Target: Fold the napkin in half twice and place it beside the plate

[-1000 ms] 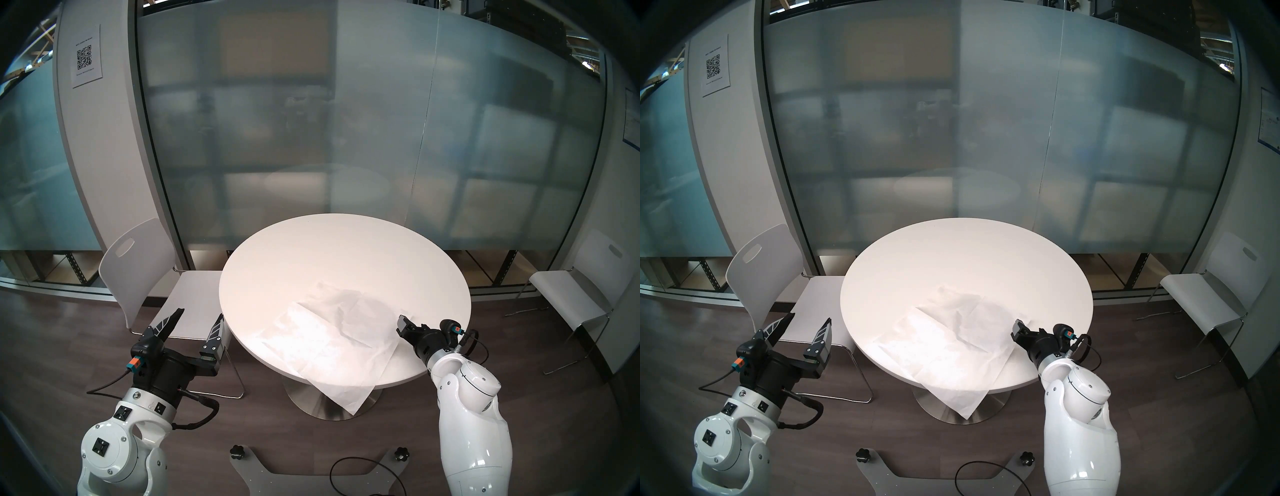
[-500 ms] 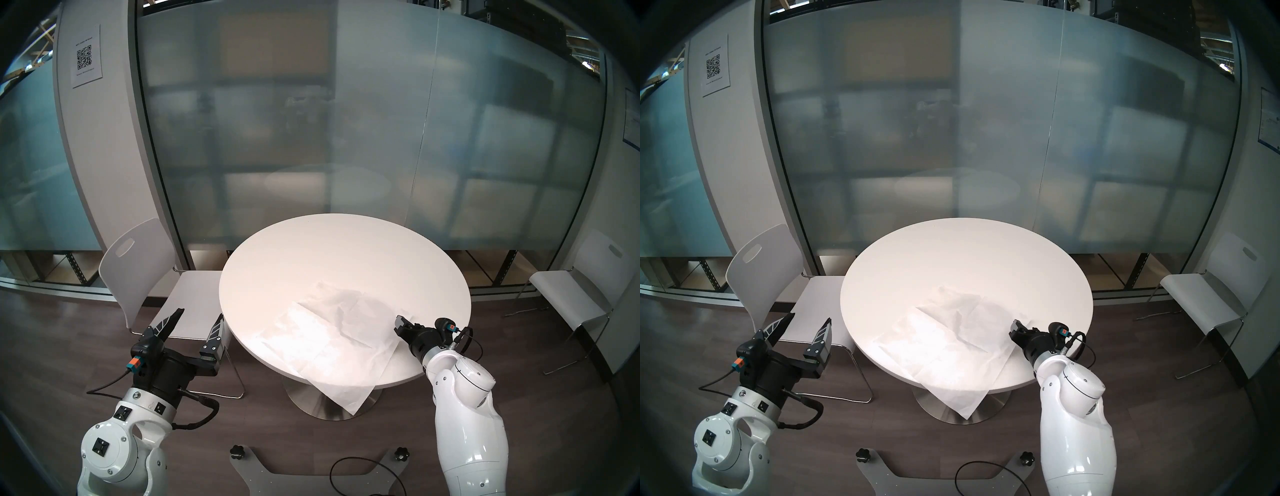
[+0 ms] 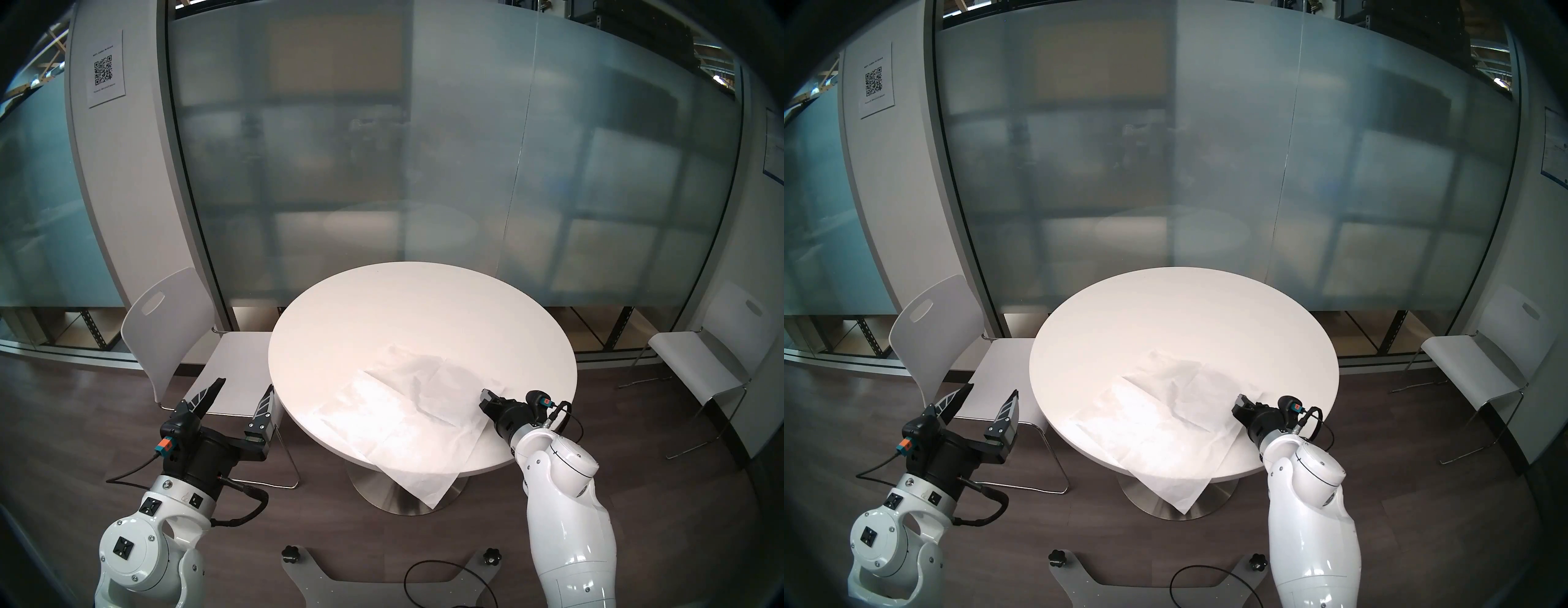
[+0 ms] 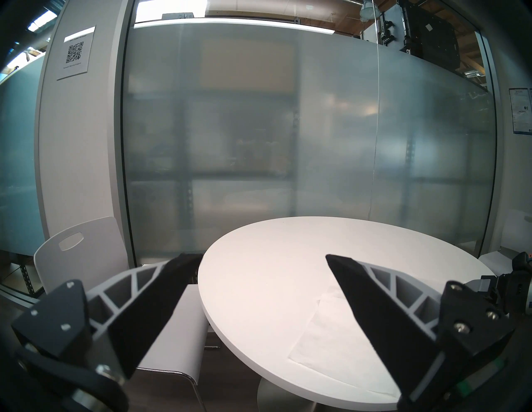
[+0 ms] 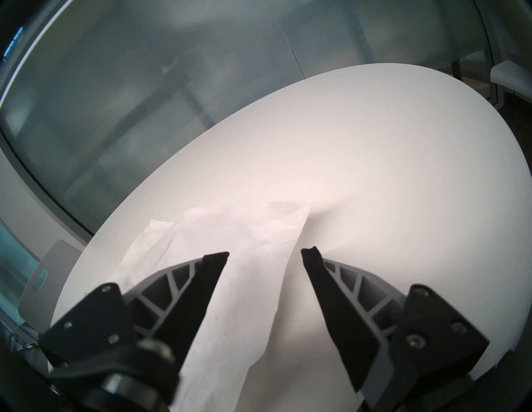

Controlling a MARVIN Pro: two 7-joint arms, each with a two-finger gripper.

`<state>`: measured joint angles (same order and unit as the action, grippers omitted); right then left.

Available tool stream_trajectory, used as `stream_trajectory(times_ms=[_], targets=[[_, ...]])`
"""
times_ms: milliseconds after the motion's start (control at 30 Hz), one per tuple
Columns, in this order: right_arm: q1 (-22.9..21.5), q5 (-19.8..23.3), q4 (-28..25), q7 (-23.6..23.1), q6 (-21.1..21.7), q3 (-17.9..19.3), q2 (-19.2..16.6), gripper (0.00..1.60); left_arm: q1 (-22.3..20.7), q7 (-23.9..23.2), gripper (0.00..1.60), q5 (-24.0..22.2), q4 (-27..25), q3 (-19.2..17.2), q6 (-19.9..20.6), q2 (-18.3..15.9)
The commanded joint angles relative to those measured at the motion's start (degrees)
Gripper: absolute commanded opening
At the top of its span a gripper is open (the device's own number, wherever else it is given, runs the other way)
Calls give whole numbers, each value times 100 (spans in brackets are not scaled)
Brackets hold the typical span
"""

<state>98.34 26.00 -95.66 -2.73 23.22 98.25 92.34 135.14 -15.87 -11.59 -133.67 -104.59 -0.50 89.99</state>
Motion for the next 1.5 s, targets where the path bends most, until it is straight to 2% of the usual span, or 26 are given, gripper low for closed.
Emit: stream_trajectory(times_ms=[0,167,267,767,1167,1467], targets=[[-192,69,23,-46,-23,-40,13,98,-3,-7,160,2,-111,6,-14,-4],[-242,64,80,-61,-33,-79,4,92,-3,-7,160,1,-111,6,-15,-4],[-262,76,103,-59,-39,-102,-4,80,-3,-7,160,1,-111,6,-15,-4],[-233,42,37,-128,-80,-161,-38,79,-3,-7,160,1,-111,6,-15,-4],[47,69,-408,-191,-100,-170,-31,78,-4,-7,160,1,-110,6,-15,-5],[150,100,-528,-228,-102,-159,-35,68,-3,-6,160,1,-111,6,-15,-5]])
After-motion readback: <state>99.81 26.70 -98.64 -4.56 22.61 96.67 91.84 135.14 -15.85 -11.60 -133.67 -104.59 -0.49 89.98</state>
